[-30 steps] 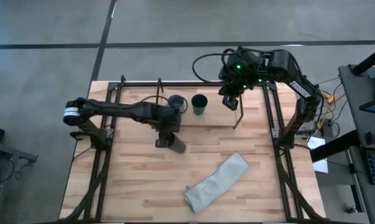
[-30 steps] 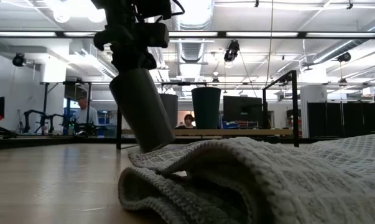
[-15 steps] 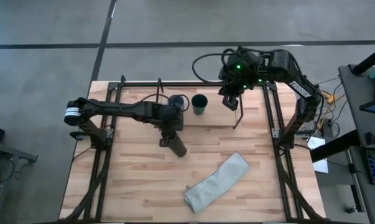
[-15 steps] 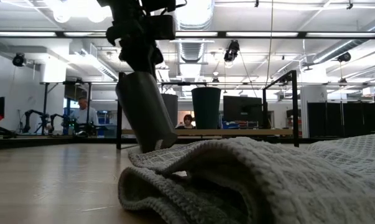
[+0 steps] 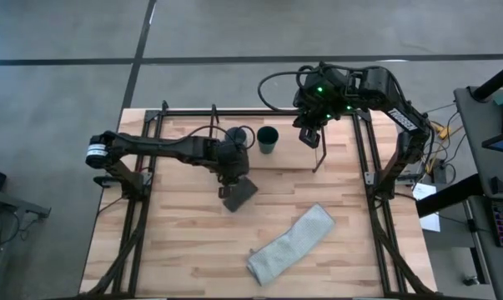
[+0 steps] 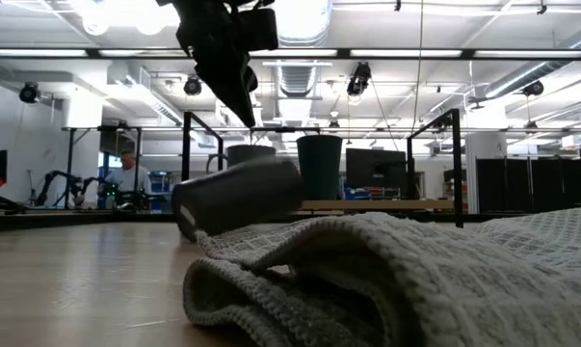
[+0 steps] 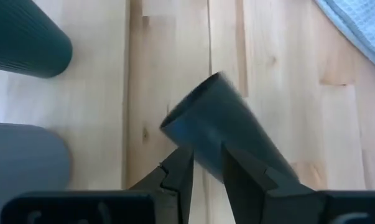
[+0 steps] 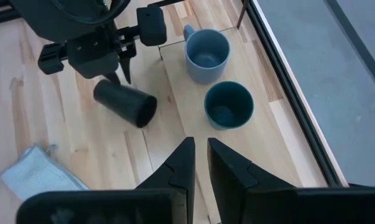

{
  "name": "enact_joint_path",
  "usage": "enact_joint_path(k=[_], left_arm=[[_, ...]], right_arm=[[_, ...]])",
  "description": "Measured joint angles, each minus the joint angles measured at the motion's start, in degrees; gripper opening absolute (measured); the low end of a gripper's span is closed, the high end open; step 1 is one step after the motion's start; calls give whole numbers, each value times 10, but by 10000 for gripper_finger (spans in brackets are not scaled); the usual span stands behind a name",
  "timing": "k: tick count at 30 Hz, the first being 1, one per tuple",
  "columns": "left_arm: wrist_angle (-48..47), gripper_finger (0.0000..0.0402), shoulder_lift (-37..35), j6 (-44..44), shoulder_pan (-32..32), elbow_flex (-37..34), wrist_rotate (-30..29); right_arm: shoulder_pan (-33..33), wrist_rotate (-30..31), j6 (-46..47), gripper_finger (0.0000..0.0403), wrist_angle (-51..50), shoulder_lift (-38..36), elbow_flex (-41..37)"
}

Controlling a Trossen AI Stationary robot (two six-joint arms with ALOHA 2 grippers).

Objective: Stack small to large cups/mugs on shelf
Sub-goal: Put the black cup on the shelf

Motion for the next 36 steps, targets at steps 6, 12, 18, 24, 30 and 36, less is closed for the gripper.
enact_joint_path(k=[6, 12, 18, 24, 30, 36], left_arm=[[-10, 68, 0, 0, -1, -2, 0], [-10, 68, 0, -23, -1, 4, -1], [-45, 68, -2, -94, -1, 5, -1], [-102, 68, -9, -157, -2, 5, 11], [-125, 68, -10, -208, -7, 0, 49], [-124, 68, -5, -211, -15, -19, 31]], right_arm=[[-1, 1, 0, 38, 1, 0, 0], [-1, -1, 5, 38, 0, 0, -9], [-1, -61, 53, 38, -1, 0, -57], [2, -98, 70, 38, 28, -1, -133], [2, -164, 98, 38, 134, -6, -232], [2, -246, 136, 38, 304, -7, -351]])
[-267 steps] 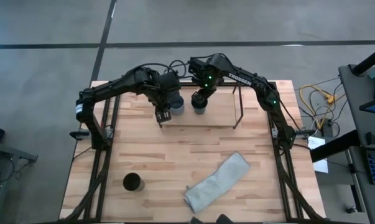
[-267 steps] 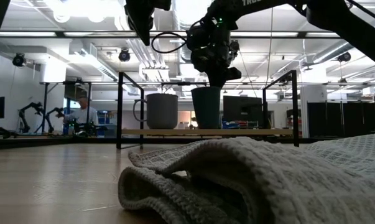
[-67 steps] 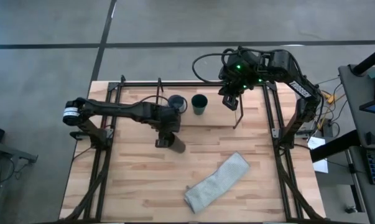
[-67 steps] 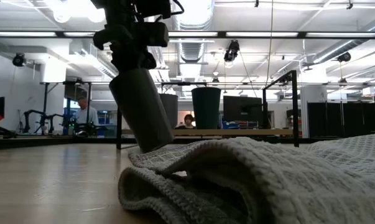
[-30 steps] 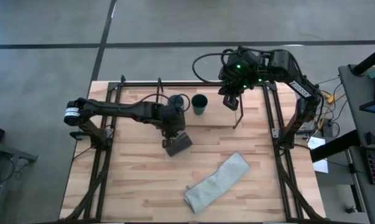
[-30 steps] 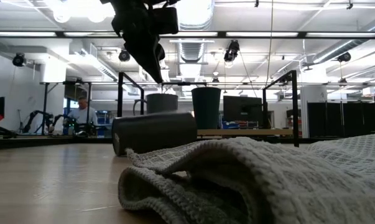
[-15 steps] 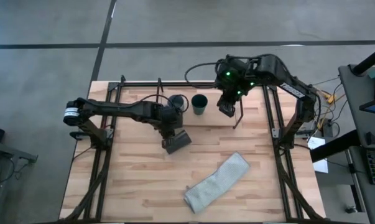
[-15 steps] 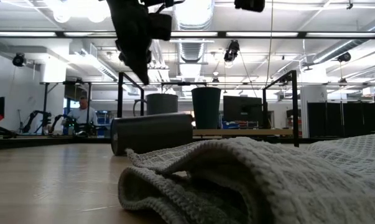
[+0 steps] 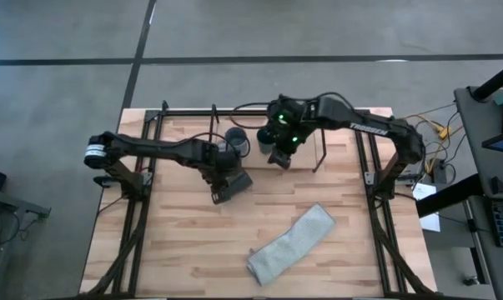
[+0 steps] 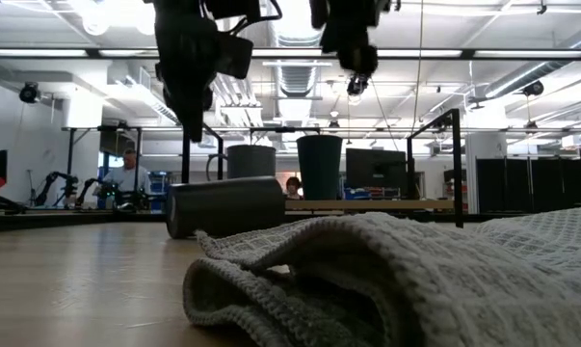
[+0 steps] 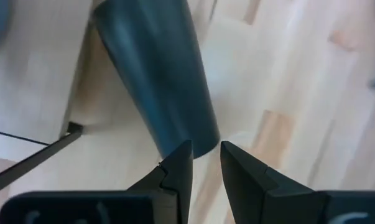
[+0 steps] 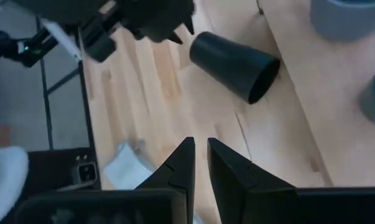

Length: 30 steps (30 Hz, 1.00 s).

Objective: Stack small to large cups/mugs on shelf
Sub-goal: Put the black cup on the shelf

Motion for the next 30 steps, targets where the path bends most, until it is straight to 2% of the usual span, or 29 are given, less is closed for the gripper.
enact_joint_path(k=[5, 12, 18, 22, 26, 30], left_arm=[[47, 68, 2, -16, -1, -41, -54], [74, 68, 2, -29, -1, -83, -62], [100, 68, 2, -30, 0, -86, -81], [122, 68, 2, -31, 0, -91, -81], [136, 68, 2, -31, 0, -96, -81], [155, 68, 2, -31, 0, -106, -81]], right_arm=[[-1, 0, 56, 38, 85, 0, -95], [8, -42, 123, 38, 212, 0, -191], [10, -42, 185, 38, 348, 0, -245], [10, -40, 213, 38, 381, 1, -271], [16, -4, 238, 38, 388, 2, -291], [26, 60, 240, 38, 392, 2, -296]])
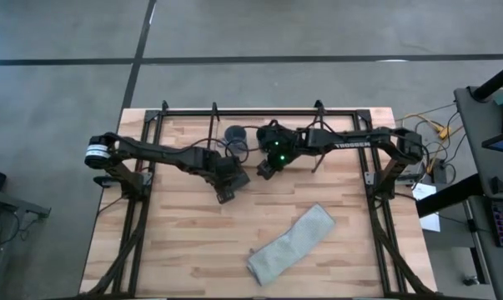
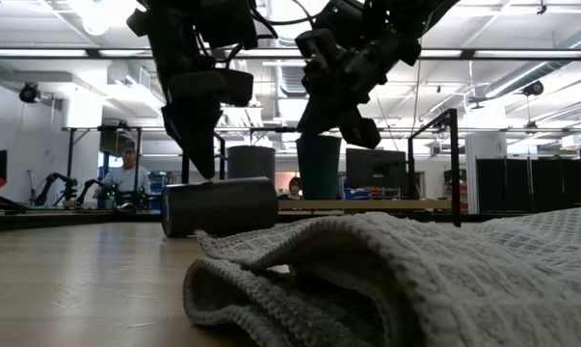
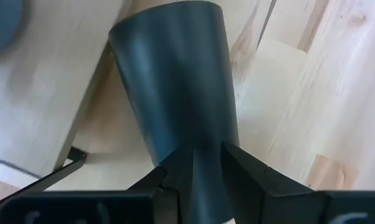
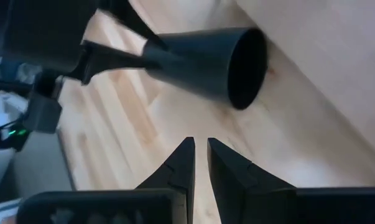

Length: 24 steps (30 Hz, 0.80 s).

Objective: Stack small to large cups/mugs on shelf
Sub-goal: Put the black cup on the shelf

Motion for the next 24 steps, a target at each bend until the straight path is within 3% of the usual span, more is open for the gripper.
enact_joint_path(k=[24], left_arm=[[61, 68, 0, 1, -19, -10, 48]], right_arm=[[3, 19, 66, 38, 202, 0, -129]])
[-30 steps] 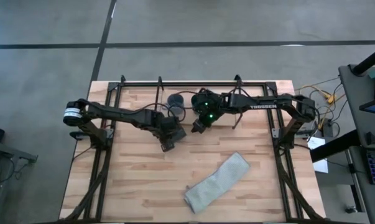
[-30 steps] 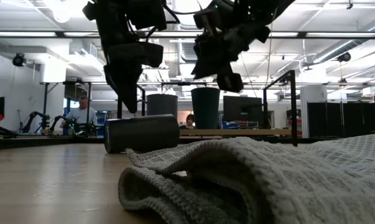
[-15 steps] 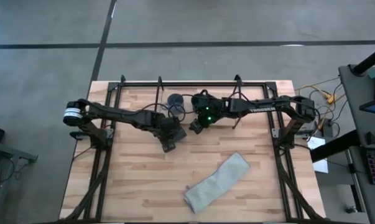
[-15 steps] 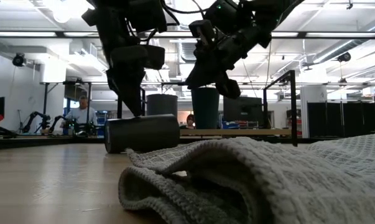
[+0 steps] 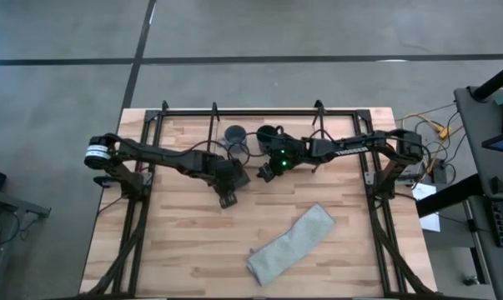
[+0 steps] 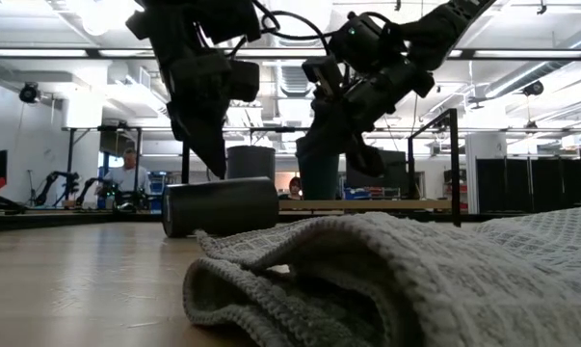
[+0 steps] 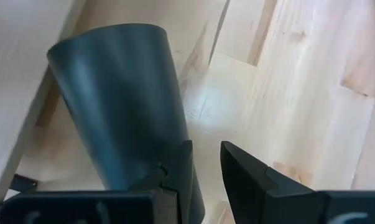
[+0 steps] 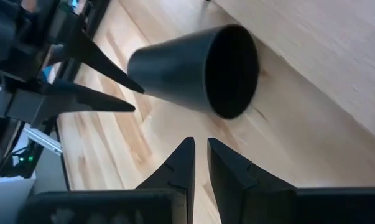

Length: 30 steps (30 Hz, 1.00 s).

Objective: Stack small to large cups/mugs on shelf
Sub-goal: Put the black cup on the shelf

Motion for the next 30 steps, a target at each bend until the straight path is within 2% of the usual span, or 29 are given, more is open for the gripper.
enact_joint_path(k=[8, 17, 19, 25, 30], left_arm=[[-1, 68, 0, 0, -6, 6, 9], [-8, 68, -5, 0, -6, 18, 8], [-16, 68, -5, 0, -6, 18, 8], [-55, 68, -5, -1, -6, 18, -31], [-60, 68, -5, 0, -5, 16, -51]], right_arm=[[0, -6, -3, 44, 22, 1, 10], [4, -34, 9, 99, 22, 19, 23], [5, -31, 9, 110, 22, 23, 26], [6, 33, -5, 127, 22, 43, 40], [8, 28, 4, 127, 43, 76, 41]])
